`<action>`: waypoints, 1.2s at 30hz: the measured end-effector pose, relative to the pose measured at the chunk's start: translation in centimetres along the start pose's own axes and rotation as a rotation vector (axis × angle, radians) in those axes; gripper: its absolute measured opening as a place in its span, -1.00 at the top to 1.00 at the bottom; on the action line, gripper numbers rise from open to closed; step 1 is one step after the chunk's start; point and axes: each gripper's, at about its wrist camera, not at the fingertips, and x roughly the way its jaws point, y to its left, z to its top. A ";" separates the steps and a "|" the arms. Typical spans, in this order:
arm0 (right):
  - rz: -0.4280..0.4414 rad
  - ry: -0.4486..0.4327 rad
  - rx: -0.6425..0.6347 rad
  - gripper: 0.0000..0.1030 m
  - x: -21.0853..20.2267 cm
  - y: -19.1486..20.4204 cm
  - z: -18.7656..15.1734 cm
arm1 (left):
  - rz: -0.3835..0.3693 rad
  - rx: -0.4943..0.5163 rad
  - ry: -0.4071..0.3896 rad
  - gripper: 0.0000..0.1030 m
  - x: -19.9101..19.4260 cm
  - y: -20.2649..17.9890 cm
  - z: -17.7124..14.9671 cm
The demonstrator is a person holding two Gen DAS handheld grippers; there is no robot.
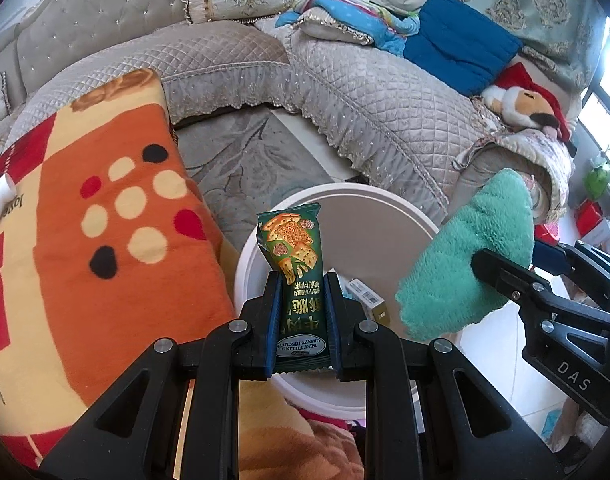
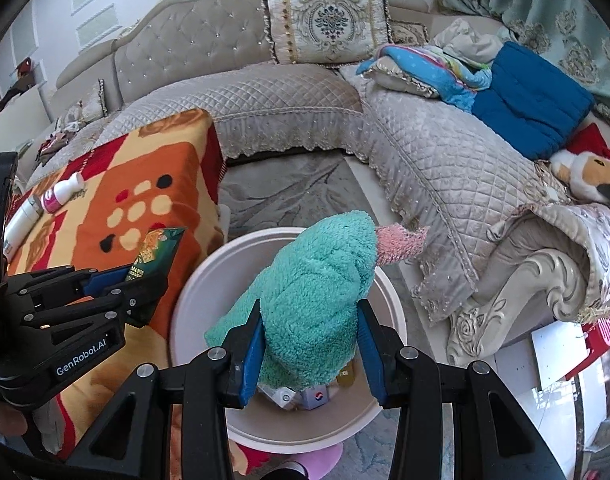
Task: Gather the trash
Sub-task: 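Carry the snack packet and green towel over the cream bin, then open both tools to drop the snack packet and towel into the bin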
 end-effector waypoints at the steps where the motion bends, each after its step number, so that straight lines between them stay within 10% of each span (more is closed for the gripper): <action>1: -0.001 0.004 0.001 0.19 0.2 -0.1 0.0 | 0.001 0.000 0.005 0.66 0.3 -0.1 0.0; 17: 0.023 0.083 0.040 0.19 3.5 -1.4 -1.3 | -0.052 -0.010 0.065 0.61 2.3 -0.2 0.0; 36: 0.056 0.116 0.089 -0.29 4.4 -0.8 -2.5 | -0.090 -0.049 0.080 0.11 1.9 0.6 -0.2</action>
